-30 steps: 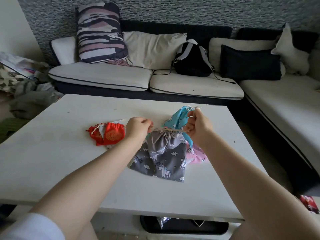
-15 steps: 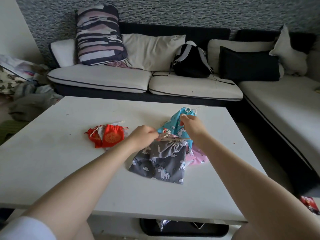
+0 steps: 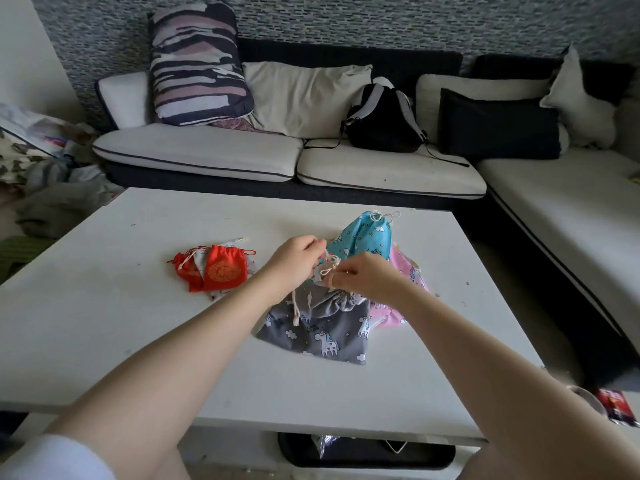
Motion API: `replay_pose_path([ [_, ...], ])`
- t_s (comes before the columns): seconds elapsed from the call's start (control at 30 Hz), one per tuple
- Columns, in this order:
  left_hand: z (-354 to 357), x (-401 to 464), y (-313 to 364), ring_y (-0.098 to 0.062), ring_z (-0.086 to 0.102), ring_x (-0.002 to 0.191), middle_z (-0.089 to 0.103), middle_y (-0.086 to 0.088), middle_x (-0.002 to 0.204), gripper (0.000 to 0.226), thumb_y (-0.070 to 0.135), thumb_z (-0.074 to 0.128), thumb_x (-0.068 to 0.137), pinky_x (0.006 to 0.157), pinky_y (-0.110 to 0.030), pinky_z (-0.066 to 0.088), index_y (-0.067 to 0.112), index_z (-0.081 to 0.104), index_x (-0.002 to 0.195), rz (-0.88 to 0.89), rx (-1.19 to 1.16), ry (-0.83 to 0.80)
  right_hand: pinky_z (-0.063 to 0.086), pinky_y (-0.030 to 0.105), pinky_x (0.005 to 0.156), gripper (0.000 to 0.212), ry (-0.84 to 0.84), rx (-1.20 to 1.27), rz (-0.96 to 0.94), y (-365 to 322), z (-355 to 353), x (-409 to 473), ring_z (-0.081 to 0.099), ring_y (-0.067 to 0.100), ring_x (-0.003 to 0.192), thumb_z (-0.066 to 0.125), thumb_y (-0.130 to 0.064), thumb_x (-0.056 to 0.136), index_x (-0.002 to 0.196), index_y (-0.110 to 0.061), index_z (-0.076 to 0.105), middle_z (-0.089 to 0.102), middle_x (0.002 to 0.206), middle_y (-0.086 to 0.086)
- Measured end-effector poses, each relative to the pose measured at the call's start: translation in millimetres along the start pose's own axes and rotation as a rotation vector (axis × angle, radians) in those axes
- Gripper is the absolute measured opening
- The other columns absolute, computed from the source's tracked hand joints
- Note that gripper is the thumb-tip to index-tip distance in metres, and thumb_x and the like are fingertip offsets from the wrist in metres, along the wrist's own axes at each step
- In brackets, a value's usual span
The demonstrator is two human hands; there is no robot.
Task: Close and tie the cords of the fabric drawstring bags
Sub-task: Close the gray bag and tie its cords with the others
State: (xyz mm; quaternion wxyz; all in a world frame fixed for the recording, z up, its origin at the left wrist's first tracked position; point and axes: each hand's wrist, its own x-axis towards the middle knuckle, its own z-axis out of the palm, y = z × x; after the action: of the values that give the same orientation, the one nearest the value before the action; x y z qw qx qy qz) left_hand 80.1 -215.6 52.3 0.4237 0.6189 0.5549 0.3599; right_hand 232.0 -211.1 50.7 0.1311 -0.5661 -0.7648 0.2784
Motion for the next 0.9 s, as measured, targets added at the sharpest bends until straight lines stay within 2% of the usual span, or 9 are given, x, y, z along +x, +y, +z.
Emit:
replay_pose_path([
  [0.07,2,-3,6,-0.007,0.028,0.045,0.031,0.003,0.056,0.03,0.017,0.038,0.098,0.045,-0.018,0.026,0.011,0.056,0.075,0.011,-0.14,-0.092,0.03,0.024,0.05,0.034,0.033,0.03,0.047,0,3,2,0.037,0.01,0.05,0.054,-0.028,0.09,0.061,-0.009,0.057,0.042,0.053,-0.002],
  [0.17,8,-8,6,-0.007,0.035,0.044,0.041,0.004,0.055,0.021,0.011,0.043,0.096,0.046,-0.015,0.03,0.008,0.06,0.083,0.067,-0.157,-0.196,0.036,0.02,0.047,0.038,0.097,0.262,0.209,0,2,3,0.042,0.012,0.049,0.043,-0.029,0.096,0.065,-0.009,0.054,0.047,0.056,0.001],
  [0.27,12,-6,-3,-0.007,0.044,0.046,0.051,0.009,0.051,0.022,0.018,0.054,0.092,0.051,-0.02,0.037,0.018,0.065,0.073,0.074,-0.045,-0.072,0.032,0.017,0.04,0.044,0.059,0.545,0.233,-1,-1,-2,0.038,0.008,0.037,0.04,-0.035,0.097,0.065,-0.009,0.055,0.047,0.053,0.003],
  [0.33,14,-4,-8,-0.005,0.048,0.047,0.057,0.01,0.051,0.016,0.028,0.06,0.088,0.05,-0.018,0.04,0.025,0.069,0.075,0.059,-0.005,0.012,0.03,0.018,0.04,0.047,0.019,0.621,0.189,2,-3,-3,0.035,0.008,0.033,0.041,-0.041,0.096,0.062,-0.009,0.052,0.049,0.058,0.01],
  [0.43,20,-4,-9,-0.006,0.048,0.048,0.054,0.007,0.046,0.014,0.032,0.059,0.088,0.051,-0.02,0.038,0.025,0.07,0.085,0.045,0.047,0.016,0.029,0.022,0.044,0.042,0.013,0.67,0.122,5,-6,-3,0.034,0.011,0.04,0.045,-0.038,0.095,0.065,-0.01,0.049,0.049,0.063,0.014],
  [0.57,21,-4,-5,-0.012,0.043,0.048,0.048,0.002,0.05,0.016,0.029,0.056,0.09,0.051,-0.025,0.035,0.029,0.067,0.077,0.022,-0.002,-0.047,0.027,0.022,0.044,0.034,0.025,0.689,0.063,5,-9,-4,0.034,0.011,0.042,0.047,-0.035,0.095,0.072,-0.009,0.046,0.046,0.057,0.006],
  [0.77,22,-3,0,-0.001,0.038,0.037,0.044,0.007,0.045,0.015,0.025,0.055,0.092,0.04,-0.013,0.031,0.023,0.066,0.082,0.031,-0.095,-0.036,0.034,0.023,0.045,0.04,0.147,0.653,0.155,-6,-9,-4,0.039,0.013,0.045,0.051,-0.047,0.09,0.077,-0.01,0.052,0.043,0.051,-0.002],
  [0.83,23,-2,-2,-0.001,0.037,0.036,0.044,0.01,0.04,0.017,0.026,0.053,0.092,0.041,-0.016,0.03,0.023,0.066,0.082,0.017,-0.077,-0.047,0.036,0.023,0.046,0.036,0.178,0.655,0.185,-9,-10,-3,0.042,0.014,0.047,0.053,-0.044,0.09,0.076,-0.01,0.053,0.044,0.052,-0.002],
  [0.9,26,-2,-5,-0.005,0.037,0.04,0.043,0.008,0.044,0.019,0.026,0.052,0.092,0.046,-0.021,0.028,0.023,0.064,0.078,-0.019,-0.075,-0.099,0.036,0.023,0.046,0.026,0.213,0.62,0.17,-10,-11,0,0.042,0.016,0.047,0.059,-0.033,0.089,0.077,-0.011,0.054,0.046,0.053,0.001],
])
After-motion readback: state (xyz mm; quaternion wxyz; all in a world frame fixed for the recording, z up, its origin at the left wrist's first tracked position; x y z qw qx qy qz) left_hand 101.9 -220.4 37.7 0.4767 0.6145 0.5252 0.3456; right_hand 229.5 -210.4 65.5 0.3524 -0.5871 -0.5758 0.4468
